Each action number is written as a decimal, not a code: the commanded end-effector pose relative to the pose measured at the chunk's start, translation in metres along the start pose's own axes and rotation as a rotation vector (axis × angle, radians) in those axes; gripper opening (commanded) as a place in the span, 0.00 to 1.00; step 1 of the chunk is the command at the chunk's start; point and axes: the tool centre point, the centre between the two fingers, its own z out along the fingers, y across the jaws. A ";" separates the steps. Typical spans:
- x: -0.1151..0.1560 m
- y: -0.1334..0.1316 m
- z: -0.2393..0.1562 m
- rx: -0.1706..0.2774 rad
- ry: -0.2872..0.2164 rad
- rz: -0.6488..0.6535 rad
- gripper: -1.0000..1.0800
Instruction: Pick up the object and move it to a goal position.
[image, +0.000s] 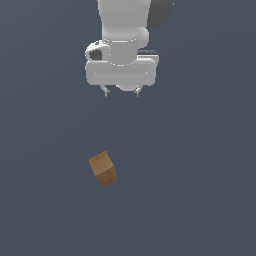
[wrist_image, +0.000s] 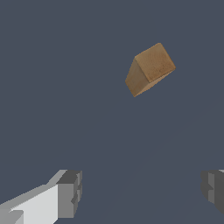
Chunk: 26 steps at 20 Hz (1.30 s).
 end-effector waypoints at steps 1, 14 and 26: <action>0.000 0.000 0.000 0.000 0.000 0.000 0.96; 0.002 -0.007 -0.011 -0.024 0.022 -0.049 0.96; 0.037 0.005 0.008 -0.023 0.007 -0.131 0.96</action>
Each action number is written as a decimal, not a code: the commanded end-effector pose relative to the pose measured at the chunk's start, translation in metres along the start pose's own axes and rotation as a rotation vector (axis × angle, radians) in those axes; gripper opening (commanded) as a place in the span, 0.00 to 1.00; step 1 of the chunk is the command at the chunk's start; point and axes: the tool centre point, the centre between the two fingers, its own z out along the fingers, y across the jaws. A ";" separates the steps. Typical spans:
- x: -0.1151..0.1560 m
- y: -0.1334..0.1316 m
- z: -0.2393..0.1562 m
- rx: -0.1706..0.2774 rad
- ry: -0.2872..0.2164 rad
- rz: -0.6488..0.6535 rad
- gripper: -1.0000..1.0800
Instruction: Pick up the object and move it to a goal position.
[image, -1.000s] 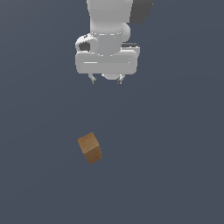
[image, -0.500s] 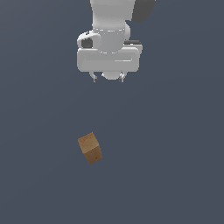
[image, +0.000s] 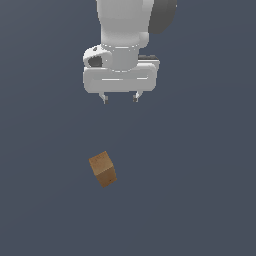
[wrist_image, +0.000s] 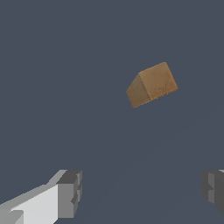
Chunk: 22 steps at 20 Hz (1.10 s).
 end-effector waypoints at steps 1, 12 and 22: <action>0.011 0.005 0.008 0.001 -0.005 -0.028 0.96; 0.070 0.041 0.065 0.018 -0.030 -0.200 0.96; 0.106 0.071 0.126 0.039 -0.046 -0.340 0.96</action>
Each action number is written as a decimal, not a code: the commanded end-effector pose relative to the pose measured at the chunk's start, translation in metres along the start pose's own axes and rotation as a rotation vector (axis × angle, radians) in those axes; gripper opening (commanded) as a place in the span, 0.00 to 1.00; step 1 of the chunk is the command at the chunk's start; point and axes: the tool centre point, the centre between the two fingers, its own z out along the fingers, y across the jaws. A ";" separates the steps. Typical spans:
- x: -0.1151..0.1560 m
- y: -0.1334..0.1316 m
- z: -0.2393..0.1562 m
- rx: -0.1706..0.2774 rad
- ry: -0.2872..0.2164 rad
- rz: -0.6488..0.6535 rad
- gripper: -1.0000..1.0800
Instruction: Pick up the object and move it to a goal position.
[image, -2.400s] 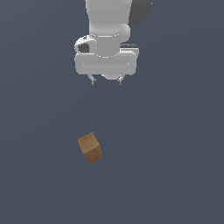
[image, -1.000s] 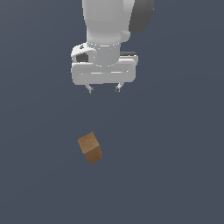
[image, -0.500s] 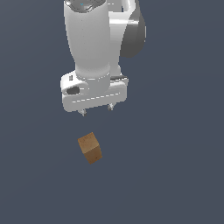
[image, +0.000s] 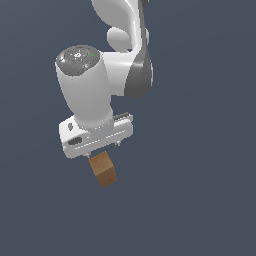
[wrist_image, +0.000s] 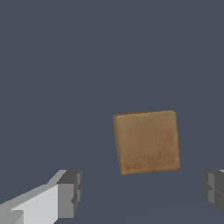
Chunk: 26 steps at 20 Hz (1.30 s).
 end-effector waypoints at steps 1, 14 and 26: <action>0.005 0.008 0.012 0.004 -0.001 -0.029 0.96; 0.010 0.022 0.035 0.014 -0.006 -0.076 0.96; 0.009 0.021 0.083 0.013 -0.005 -0.079 0.96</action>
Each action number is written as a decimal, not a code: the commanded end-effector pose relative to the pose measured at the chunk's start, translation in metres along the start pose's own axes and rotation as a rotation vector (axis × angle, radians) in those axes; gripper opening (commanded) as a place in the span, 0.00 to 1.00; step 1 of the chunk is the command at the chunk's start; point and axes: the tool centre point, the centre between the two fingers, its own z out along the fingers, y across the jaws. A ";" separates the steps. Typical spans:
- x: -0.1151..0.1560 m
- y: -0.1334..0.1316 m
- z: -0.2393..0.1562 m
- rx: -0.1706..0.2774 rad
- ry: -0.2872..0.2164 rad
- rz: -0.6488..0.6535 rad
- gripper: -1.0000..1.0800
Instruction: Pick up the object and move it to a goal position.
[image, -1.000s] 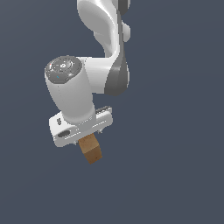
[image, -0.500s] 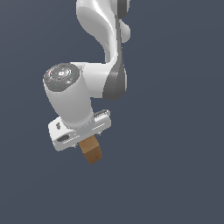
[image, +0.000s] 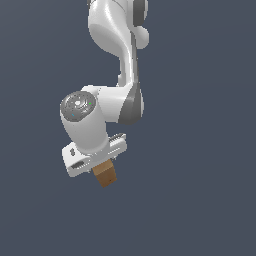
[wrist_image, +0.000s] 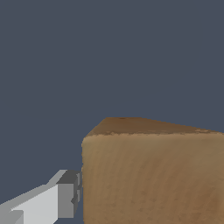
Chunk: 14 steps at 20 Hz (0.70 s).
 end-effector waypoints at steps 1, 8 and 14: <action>0.000 0.000 0.008 -0.001 0.001 0.000 0.96; 0.002 0.001 0.008 -0.001 0.001 -0.001 0.00; 0.002 0.001 0.008 -0.001 0.001 -0.001 0.00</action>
